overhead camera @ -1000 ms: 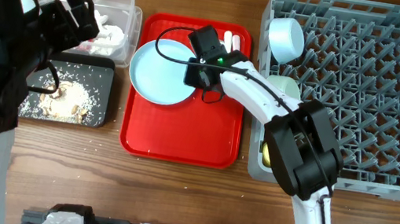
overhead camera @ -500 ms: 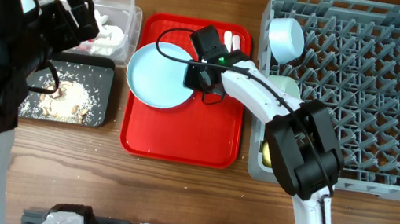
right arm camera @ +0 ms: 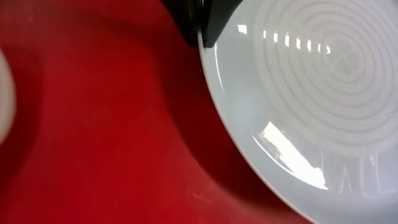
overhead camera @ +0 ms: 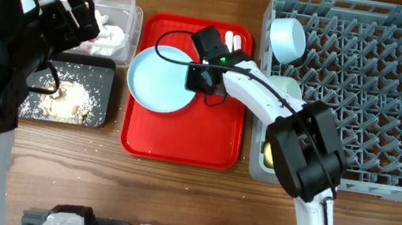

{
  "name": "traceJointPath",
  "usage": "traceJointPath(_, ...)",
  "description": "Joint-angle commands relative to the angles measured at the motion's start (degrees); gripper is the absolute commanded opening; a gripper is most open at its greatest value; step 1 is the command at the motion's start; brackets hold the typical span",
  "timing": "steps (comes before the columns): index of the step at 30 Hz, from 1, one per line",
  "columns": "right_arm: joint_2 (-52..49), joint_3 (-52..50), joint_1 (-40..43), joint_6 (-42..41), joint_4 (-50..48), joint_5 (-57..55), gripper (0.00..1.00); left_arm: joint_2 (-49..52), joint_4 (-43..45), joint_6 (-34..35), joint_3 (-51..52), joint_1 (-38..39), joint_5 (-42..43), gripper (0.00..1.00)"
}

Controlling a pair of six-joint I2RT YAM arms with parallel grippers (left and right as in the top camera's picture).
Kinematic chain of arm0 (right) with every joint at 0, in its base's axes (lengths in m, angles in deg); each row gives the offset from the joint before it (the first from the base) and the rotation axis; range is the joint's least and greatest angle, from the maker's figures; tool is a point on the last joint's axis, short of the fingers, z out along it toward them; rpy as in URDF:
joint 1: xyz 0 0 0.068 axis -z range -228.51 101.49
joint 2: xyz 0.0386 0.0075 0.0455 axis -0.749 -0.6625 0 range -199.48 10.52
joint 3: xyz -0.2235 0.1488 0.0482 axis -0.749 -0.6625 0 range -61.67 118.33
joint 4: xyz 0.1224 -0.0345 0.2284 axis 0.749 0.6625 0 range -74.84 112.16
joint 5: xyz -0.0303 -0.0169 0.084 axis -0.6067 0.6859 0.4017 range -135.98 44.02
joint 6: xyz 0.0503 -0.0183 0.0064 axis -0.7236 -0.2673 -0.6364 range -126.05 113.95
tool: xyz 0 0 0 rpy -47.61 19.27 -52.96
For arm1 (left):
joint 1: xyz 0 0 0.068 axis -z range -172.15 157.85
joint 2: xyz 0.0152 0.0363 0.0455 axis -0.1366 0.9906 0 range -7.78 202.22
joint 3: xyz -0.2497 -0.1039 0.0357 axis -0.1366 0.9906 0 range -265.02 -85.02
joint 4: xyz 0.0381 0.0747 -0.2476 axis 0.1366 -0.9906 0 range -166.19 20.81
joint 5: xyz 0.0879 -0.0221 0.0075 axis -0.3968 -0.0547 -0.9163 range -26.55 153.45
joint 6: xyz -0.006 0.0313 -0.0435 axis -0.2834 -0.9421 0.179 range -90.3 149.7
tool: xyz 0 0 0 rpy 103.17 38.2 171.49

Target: Sort waste into correct bins and load items into the dishwasher rack

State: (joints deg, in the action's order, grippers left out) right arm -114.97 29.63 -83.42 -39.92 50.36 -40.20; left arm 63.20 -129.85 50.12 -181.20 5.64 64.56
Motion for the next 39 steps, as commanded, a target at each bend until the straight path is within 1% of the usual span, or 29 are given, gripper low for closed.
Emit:
traceJointPath(1, 7.87, -0.02, 1.09, 2.6, 1.51, -7.78, 0.04, 0.17, 0.07, -0.7, -0.81, -0.31, -0.79, 1.0)
traceJointPath(4, 15.56, -0.02, 2.82, 3.5, 2.89, -13.9, 0.04, 0.17, 0.07, -0.7, -0.81, -0.31, -0.76, 1.0)
traceJointPath(7, 23.8, -0.02, 4.85, 7.04, 3.32, -20.28, 0.04, 0.17, 0.07, -0.7, -0.81, -0.31, -0.76, 1.0)
traceJointPath(9, 29.51, -0.02, 6.27, 8.68, 3.32, -26.43, 0.04, 0.17, 0.07, -0.7, -0.81, -0.31, -0.76, 1.0)
traceJointPath(12, 38.07, -0.02, 8.68, 10.47, 3.06, -41.51, 0.04, 0.17, 0.07, -0.7, -0.81, -0.31, -0.76, 1.0)
traceJointPath(14, 41.46, -0.02, 9.99, 11.67, 3.02, -50.58, 0.04, 0.17, 0.07, -0.7, -0.81, -0.31, -0.76, 1.0)
traceJointPath(17, 44.87, -0.04, 13.14, 16.2, 3.06, -64.0, 0.04, 0.17, 0.07, -0.7, -0.81, -0.31, -0.76, 1.0)
traceJointPath(19, 45.16, -0.04, 16.04, 19.5, 2.99, -69.42, 0.04, 0.17, 0.07, -0.7, -0.81, -0.31, -0.76, 1.0)
traceJointPath(20, 44.98, -0.07, 17.64, 21.22, 3.02, -70.16, 0.04, 0.17, 0.07, -0.7, -0.81, -0.31, -0.76, 1.0)
traceJointPath(26, 39.56, -0.31, 24.63, 29.59, 0.81, -67.36, 0.04, 0.17, 0.07, -0.7, -0.81, -0.31, -0.76, 1.0)
traceJointPath(30, 33.51, -0.31, 25.35, 38.01, -5.42, -65.88, 0.04, 0.17, 0.07, -0.7, -0.81, -0.31, -0.76, 1.0)
traceJointPath(33, 26.93, -0.31, 25.35, 46.29, -12.79, -65.66, 0.04, 0.17, 0.07, -0.7, -0.81, -0.31, -0.76, 1.0)
traceJointPath(37, 20.83, -0.31, 25.35, 50.64, -17.27, -65.44, 0.04, 0.17, 0.07, -0.7, -0.81, -0.31, -0.76, 1.0)
traceJointPath(39, 18.78, -0.31, 25.24, 50.6, -17.16, -64.22, 0.04, 0.17, 0.07, -0.7, -0.81, -0.31, -0.76, 1.0)
